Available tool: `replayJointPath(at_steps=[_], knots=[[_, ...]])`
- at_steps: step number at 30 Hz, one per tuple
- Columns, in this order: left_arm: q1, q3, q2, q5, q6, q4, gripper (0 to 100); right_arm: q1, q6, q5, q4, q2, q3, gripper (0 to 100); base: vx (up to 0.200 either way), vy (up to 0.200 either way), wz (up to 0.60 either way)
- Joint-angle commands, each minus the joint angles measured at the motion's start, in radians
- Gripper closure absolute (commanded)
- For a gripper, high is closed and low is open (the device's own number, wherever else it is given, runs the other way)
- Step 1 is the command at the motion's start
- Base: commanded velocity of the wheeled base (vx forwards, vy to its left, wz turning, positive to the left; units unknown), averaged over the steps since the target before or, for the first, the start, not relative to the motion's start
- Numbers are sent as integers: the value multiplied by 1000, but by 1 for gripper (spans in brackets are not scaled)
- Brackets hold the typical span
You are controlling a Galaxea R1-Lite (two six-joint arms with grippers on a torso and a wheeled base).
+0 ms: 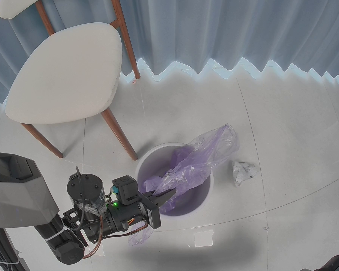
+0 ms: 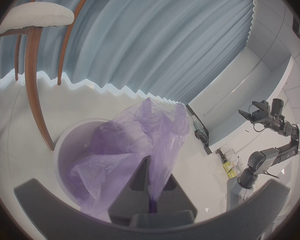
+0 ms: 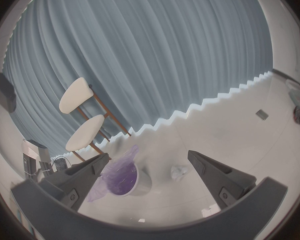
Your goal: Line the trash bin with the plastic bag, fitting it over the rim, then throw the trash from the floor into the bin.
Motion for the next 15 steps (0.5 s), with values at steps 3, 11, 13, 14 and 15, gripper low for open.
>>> replayJointPath(at_steps=[3,11,13,14,15], knots=[[7,-2,-2,0,3,0,100,7,42,92,7,284,-106,0,0,0,0],[15,-1,-1,2,58,0,100,61,45,113,2,499,-190,0,0,0,0],[15,4,1,2,60,1,100,96,45,113,-5,540,-201,0,0,0,0],[15,5,3,2,60,1,100,107,45,113,-8,562,-206,0,0,0,0],[15,5,7,2,60,1,100,116,45,112,-13,585,-215,0,0,0,0]])
